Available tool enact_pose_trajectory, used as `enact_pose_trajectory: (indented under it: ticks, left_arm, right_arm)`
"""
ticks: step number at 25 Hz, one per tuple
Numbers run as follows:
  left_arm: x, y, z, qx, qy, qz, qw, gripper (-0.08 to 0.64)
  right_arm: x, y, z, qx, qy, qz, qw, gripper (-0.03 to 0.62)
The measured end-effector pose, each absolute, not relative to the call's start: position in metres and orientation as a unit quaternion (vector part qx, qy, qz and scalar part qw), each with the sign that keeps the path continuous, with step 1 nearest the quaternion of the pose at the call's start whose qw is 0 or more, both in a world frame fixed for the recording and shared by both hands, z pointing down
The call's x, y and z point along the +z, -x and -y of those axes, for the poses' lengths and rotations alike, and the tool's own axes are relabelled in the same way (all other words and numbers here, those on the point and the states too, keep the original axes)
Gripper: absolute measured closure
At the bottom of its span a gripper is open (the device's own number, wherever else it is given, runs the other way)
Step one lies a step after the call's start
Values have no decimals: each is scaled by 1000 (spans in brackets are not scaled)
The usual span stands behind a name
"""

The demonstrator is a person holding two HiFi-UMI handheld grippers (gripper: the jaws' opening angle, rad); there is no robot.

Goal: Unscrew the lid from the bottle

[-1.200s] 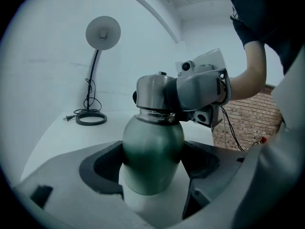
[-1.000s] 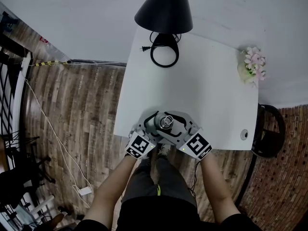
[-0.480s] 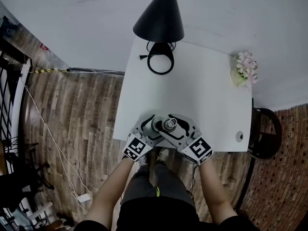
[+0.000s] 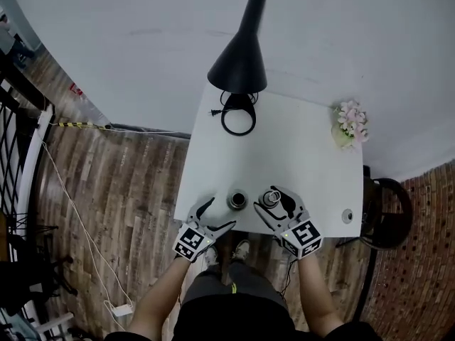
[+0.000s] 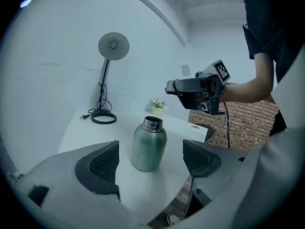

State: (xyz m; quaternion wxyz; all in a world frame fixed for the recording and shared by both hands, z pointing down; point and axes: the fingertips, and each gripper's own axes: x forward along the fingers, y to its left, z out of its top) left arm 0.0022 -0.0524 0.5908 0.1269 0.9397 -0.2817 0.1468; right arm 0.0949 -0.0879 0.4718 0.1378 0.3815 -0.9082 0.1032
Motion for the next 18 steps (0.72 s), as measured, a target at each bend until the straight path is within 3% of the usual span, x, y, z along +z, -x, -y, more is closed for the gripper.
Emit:
enact_pose_trajectory:
  ticks: [10,11,13,18]
  left_arm:
    - [561,30,52,129,-917,343,155,167]
    - [557,30,51,129,-917,344,153,185]
    - [549,32,50,126,-917,347,148,323]
    - [521,39,55,111,-913,370,132,470]
  right_arm:
    - [450,-124,75,110,-437,884,127,327]
    - [447,-129,73,113,-442,881,124,327]
    - [439,-137,70,119,-453,876,115,327]
    - [420,-159,65,118,-480,862,108,327]
